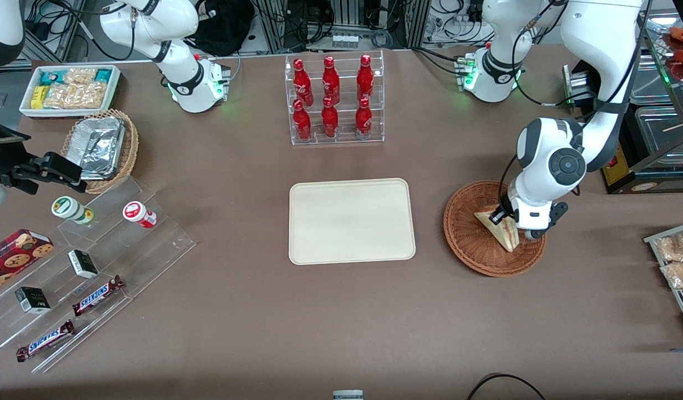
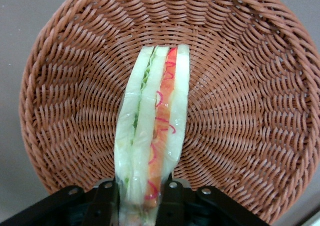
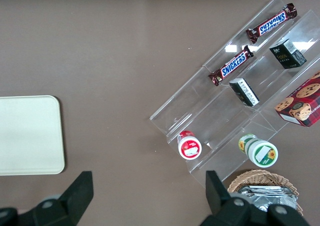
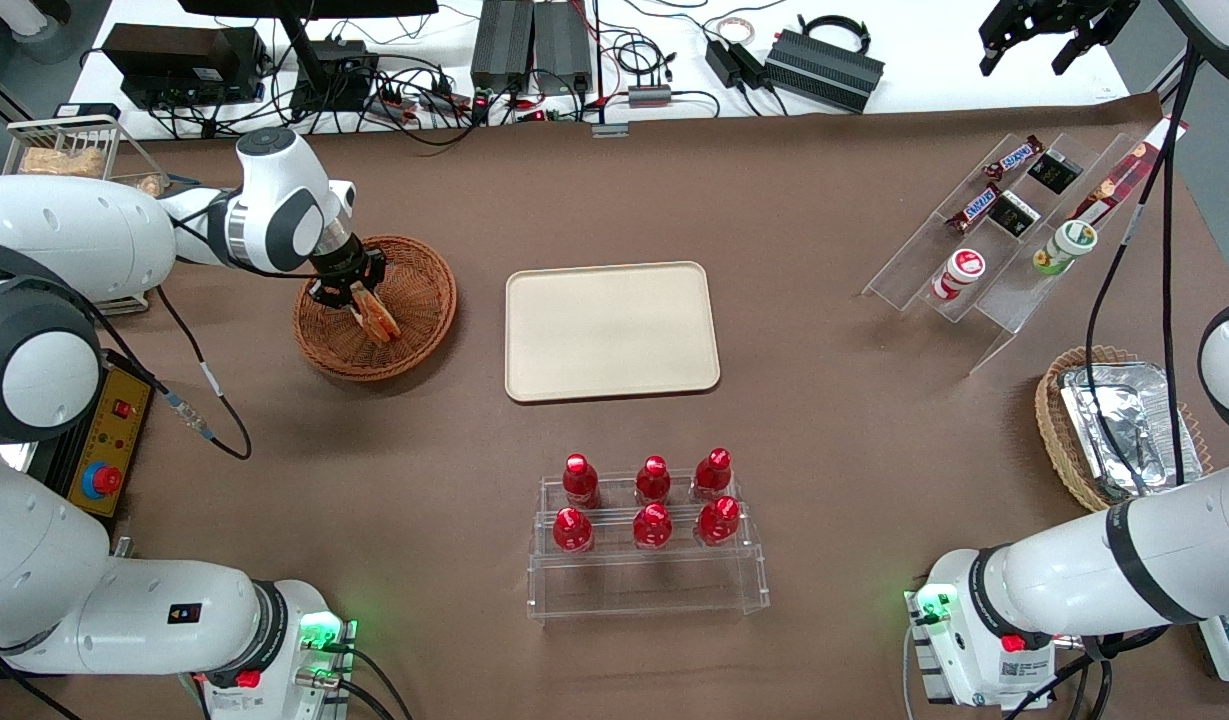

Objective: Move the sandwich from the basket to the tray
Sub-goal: 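Lift the sandwich and carry it over the cream tray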

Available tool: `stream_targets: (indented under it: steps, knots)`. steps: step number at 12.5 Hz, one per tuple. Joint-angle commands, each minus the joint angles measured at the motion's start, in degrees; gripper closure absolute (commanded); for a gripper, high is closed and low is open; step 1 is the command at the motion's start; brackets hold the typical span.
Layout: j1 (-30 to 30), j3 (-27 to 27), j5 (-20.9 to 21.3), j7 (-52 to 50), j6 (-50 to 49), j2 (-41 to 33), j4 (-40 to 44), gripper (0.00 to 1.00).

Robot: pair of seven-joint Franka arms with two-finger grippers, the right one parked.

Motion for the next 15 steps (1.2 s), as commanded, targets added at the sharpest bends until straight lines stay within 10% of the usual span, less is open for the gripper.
stream_targets:
  steps: [1, 8, 15]
  knots:
    - [-1.0, -0.1, 0.3, 0.2, -6.4, -1.1, 4.6, 0.91]
    - [-1.2, -8.7, 3.8, 22.8, -28.2, 4.6, 22.3, 0.92]
    - [-7.1, -19.2, 7.1, 8.1, -27.1, 18.2, 35.7, 0.94]
